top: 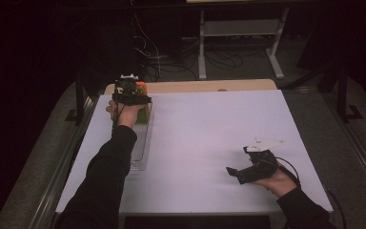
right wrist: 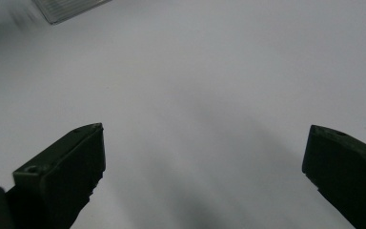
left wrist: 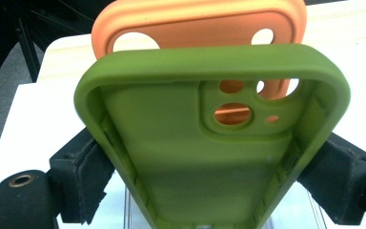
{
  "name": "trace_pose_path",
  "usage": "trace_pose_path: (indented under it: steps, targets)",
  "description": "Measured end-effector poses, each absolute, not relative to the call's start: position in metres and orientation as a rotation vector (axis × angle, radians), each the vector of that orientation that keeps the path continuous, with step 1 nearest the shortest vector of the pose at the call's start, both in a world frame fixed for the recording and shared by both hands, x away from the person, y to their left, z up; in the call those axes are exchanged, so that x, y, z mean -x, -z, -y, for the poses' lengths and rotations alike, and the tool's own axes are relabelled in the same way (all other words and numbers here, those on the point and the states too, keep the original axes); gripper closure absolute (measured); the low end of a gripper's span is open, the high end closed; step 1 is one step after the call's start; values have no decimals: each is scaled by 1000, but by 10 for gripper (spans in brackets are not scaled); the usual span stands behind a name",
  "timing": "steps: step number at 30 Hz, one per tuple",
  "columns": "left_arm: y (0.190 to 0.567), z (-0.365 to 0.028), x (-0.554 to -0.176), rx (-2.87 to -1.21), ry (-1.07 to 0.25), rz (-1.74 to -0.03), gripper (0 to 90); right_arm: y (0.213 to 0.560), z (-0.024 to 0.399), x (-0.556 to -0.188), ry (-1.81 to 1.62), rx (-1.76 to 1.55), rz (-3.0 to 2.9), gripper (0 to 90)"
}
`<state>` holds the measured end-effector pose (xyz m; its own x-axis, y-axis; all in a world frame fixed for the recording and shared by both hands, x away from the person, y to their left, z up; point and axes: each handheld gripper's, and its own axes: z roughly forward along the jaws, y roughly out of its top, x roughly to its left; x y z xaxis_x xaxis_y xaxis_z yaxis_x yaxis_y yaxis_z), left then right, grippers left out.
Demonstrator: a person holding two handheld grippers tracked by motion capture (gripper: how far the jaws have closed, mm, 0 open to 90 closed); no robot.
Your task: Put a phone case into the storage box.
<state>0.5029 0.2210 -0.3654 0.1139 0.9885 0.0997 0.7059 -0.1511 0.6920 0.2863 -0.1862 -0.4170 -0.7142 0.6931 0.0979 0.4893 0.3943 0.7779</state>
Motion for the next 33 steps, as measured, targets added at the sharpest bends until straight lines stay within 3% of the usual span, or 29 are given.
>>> trace_pose_path:
  steps: [4, 10, 22, 33]
  targets:
    - [366, -221, -504, -1916, -771, -1637, 45, 417, 187, -286, -1225, -1045, -2407, 0]
    - [363, -224, -503, -1922, -763, -1623, 0, 417, 186, -286, -1223, -1046, -2409, 0]
    - [348, -232, -490, -1907, -654, -1568, 0, 416, 187, -287, -1218, -1045, -2407, 0]
    - [335, -234, -473, -1999, -586, -1462, 0, 417, 188, -287, -1210, -1054, -2406, 0]
